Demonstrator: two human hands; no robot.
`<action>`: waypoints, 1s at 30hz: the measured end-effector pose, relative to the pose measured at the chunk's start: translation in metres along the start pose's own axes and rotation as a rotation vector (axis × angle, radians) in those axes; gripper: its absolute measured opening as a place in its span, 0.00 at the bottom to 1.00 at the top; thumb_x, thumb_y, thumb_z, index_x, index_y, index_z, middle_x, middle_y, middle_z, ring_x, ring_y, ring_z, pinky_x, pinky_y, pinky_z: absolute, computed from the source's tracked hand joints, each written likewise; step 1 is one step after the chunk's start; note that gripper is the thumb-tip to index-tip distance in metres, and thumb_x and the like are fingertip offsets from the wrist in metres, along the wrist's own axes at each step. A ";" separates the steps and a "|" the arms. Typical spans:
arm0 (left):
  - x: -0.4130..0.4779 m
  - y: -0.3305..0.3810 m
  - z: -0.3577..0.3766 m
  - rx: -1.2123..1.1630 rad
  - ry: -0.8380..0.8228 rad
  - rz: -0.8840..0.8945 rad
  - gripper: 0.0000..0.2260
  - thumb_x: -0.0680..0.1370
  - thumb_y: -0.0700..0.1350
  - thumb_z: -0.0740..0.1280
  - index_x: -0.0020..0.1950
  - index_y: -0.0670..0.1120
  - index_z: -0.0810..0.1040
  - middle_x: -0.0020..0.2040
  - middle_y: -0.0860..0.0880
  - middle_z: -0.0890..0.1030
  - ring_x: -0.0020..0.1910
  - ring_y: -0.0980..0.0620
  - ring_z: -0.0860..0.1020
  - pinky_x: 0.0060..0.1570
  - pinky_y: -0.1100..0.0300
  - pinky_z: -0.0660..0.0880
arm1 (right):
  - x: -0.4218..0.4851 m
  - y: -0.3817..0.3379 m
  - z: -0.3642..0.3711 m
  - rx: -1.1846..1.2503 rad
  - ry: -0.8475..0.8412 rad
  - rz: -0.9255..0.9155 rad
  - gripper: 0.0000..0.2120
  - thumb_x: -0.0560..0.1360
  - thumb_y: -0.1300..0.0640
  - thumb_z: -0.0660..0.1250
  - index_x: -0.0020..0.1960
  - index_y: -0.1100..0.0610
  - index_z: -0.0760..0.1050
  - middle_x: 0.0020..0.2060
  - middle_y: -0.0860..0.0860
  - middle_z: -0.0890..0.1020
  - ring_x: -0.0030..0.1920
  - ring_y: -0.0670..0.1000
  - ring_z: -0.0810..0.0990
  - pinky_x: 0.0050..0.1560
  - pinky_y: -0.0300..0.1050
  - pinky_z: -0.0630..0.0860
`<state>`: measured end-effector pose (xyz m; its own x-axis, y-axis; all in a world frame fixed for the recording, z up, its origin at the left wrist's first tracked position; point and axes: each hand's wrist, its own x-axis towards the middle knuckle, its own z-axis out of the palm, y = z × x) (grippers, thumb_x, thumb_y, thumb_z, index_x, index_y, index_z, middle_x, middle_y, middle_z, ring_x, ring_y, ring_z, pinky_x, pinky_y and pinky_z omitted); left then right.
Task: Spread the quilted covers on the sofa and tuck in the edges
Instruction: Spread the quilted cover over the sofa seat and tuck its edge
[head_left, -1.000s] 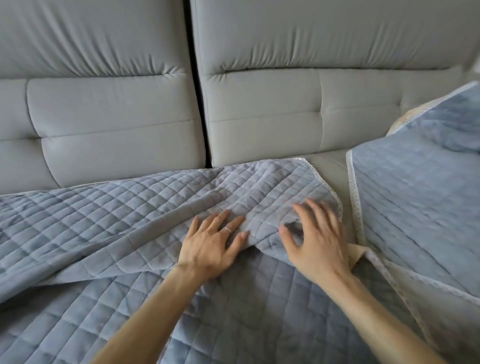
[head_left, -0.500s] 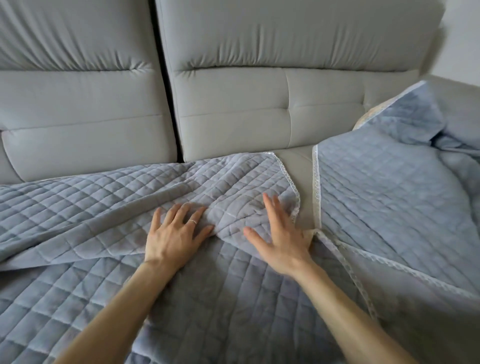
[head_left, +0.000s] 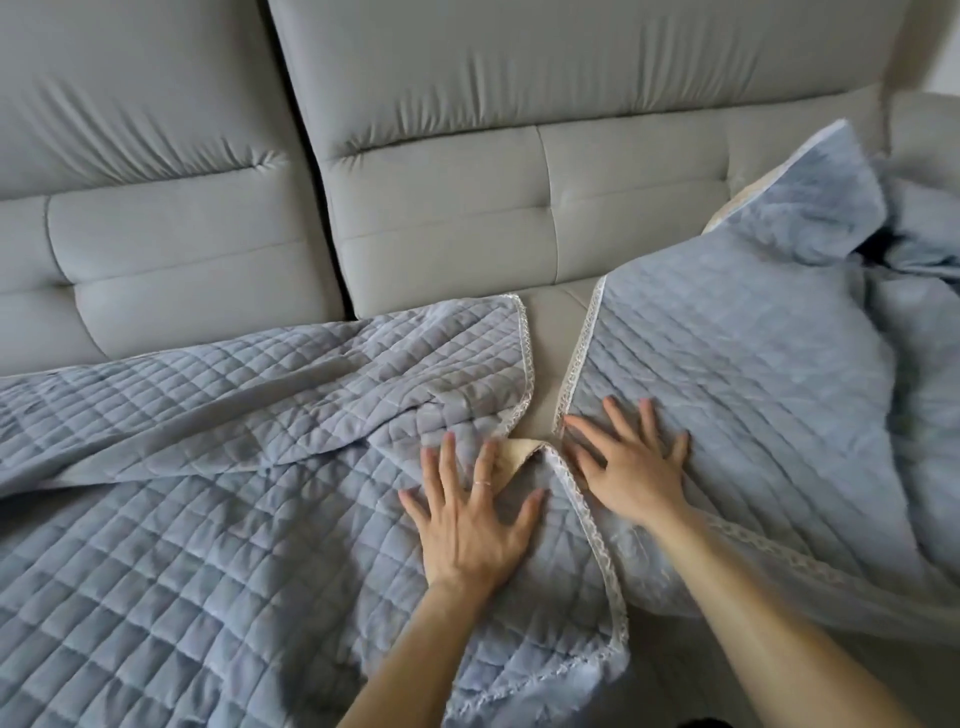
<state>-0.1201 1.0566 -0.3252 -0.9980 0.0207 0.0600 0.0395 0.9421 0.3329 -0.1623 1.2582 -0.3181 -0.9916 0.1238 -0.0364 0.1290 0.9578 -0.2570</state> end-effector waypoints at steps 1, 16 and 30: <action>0.000 -0.002 0.002 -0.012 0.053 0.001 0.38 0.71 0.76 0.50 0.78 0.63 0.46 0.79 0.51 0.36 0.77 0.44 0.33 0.71 0.30 0.42 | 0.001 0.003 0.002 -0.039 0.007 -0.015 0.20 0.80 0.36 0.48 0.71 0.26 0.51 0.79 0.41 0.49 0.79 0.58 0.40 0.69 0.75 0.42; -0.001 0.006 0.005 0.093 0.111 -0.159 0.40 0.69 0.76 0.52 0.77 0.58 0.57 0.79 0.51 0.44 0.78 0.48 0.41 0.71 0.33 0.48 | 0.025 0.058 -0.033 -0.307 0.327 -0.141 0.13 0.72 0.64 0.63 0.53 0.54 0.78 0.52 0.59 0.70 0.48 0.63 0.70 0.29 0.47 0.71; 0.004 -0.003 -0.009 -0.021 -0.049 -0.073 0.38 0.70 0.77 0.52 0.77 0.62 0.58 0.79 0.60 0.51 0.79 0.53 0.43 0.71 0.31 0.43 | -0.055 -0.016 -0.014 0.046 0.255 -0.126 0.21 0.71 0.39 0.61 0.52 0.52 0.81 0.56 0.51 0.79 0.54 0.58 0.75 0.50 0.54 0.74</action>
<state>-0.1235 1.0513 -0.3175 -0.9995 -0.0308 -0.0111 -0.0327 0.9347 0.3540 -0.1097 1.2400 -0.2987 -0.9678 0.0712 0.2416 -0.0015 0.9576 -0.2882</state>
